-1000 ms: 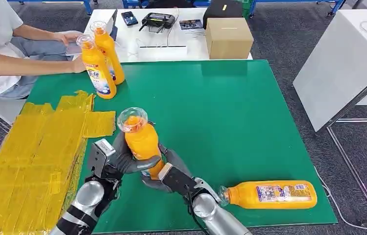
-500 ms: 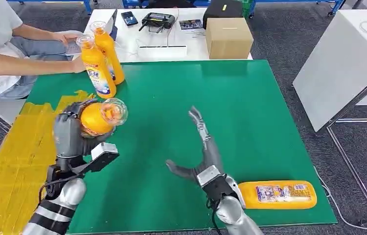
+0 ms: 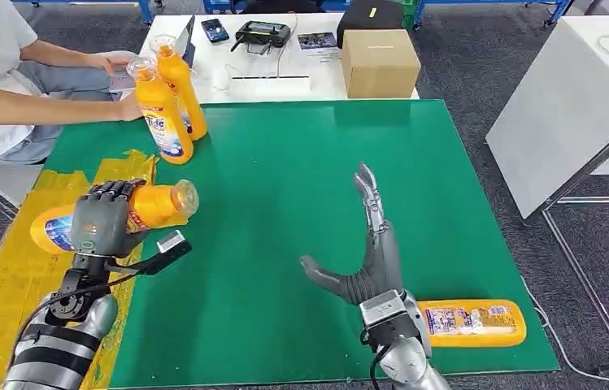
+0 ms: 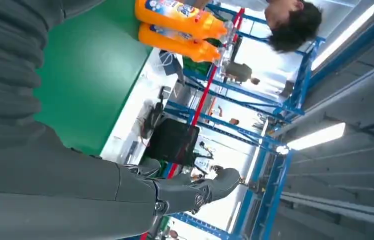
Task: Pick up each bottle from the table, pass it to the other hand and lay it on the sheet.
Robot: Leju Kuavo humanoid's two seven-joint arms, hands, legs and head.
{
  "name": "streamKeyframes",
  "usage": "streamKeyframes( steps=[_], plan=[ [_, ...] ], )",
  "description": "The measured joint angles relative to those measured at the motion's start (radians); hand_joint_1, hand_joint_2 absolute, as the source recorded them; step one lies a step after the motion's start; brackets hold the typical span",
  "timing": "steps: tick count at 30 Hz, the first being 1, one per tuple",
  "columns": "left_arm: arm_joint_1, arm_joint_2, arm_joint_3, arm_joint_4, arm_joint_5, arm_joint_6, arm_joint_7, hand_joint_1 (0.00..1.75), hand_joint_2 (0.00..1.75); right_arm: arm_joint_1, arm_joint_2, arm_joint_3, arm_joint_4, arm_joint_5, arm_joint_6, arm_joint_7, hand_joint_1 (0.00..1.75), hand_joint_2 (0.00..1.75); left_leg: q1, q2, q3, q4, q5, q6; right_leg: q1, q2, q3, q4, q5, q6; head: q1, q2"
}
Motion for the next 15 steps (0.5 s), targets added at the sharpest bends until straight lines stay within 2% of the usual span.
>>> streamKeyframes(
  steps=[5, 10, 15],
  plan=[
    [-0.069, 0.003, -0.053, 0.164, -0.013, -0.079, 0.002, 1.75, 1.75, -0.018, 0.001, 0.002, 0.000, -0.002, 0.039, 0.010, 0.00, 1.75, 0.000, 0.000, 0.000, 0.000, 0.000, 0.000, 0.000, 0.000, 0.000, 0.000, 0.000, 0.000, 0.000, 0.000],
    [-0.139, -0.002, -0.109, 0.346, -0.025, -0.079, 0.014, 1.75, 1.75, -0.041, 0.003, 0.018, 0.004, -0.002, 0.055, 0.016, 0.00, 1.75, 0.000, 0.000, 0.000, 0.000, 0.000, 0.000, 0.000, 0.000, 0.000, 0.000, 0.000, 0.000, 0.000, 0.000],
    [-0.168, -0.005, -0.134, 0.434, -0.025, -0.076, 0.016, 1.75, 1.75, -0.047, 0.003, 0.022, 0.008, -0.002, 0.055, 0.018, 0.00, 1.75, 0.000, 0.000, -0.001, 0.000, 0.000, 0.000, 0.000, 0.000, 0.000, 0.000, 0.000, 0.000, 0.000, 0.000]
  ],
)
